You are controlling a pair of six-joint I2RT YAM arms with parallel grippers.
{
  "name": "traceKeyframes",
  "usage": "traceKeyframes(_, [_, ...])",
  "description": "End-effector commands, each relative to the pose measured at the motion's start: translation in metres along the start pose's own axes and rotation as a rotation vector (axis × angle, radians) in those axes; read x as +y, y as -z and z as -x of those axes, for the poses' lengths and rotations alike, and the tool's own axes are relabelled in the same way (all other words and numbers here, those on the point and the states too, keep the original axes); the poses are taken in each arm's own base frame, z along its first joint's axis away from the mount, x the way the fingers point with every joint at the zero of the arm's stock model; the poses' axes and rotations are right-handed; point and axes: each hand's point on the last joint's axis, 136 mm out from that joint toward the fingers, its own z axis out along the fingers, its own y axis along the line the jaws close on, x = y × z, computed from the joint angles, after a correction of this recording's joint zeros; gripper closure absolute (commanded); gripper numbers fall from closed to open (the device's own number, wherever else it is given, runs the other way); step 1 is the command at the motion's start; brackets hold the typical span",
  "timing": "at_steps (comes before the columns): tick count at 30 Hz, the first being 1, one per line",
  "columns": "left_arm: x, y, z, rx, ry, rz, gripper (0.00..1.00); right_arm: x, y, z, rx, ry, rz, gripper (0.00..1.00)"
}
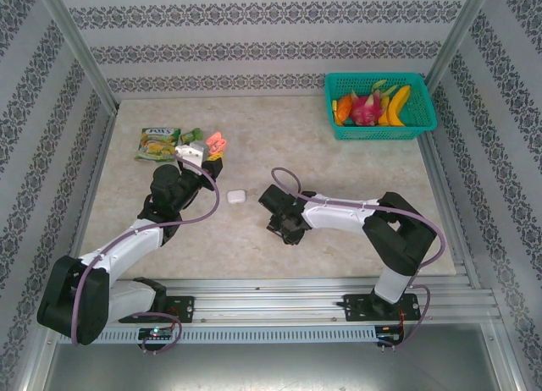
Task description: Insert the wireless bluetooth earbuds into the charging case
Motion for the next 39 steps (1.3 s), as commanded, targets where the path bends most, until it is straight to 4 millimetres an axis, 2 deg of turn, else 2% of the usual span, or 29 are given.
traceKeyframes(1, [0.006,0.0,0.018,-0.07,0.013,0.013,1.0,0.002,-0.011,0.006,0.004,0.029,-0.01,0.6])
traceKeyframes(5, [0.005,0.0,0.018,-0.069,0.016,0.009,1.0,0.003,-0.009,0.014,-0.007,0.085,-0.01,0.67])
traceKeyframes(11, [0.005,0.0,0.018,-0.066,0.02,0.006,1.0,0.011,-0.004,0.022,-0.007,0.219,-0.014,0.69])
traceKeyframes(15, [0.004,0.0,0.018,-0.062,0.02,0.002,1.0,0.011,-0.008,0.023,0.011,0.301,-0.041,0.63])
traceKeyframes(19, [0.003,0.001,0.019,-0.062,0.02,0.001,1.0,0.004,-0.01,0.026,0.004,0.307,-0.057,0.58])
traceKeyframes(29, [0.002,0.001,0.018,-0.056,0.024,-0.005,1.0,0.007,-0.014,0.033,-0.011,0.298,-0.067,0.59])
traceKeyframes(33, [0.002,0.001,0.018,-0.055,0.025,-0.006,1.0,0.008,-0.018,0.032,-0.005,0.304,-0.075,0.62])
traceKeyframes(39, [0.0,0.001,0.017,-0.049,0.027,-0.018,1.0,0.008,-0.016,0.036,-0.027,0.333,-0.065,0.73])
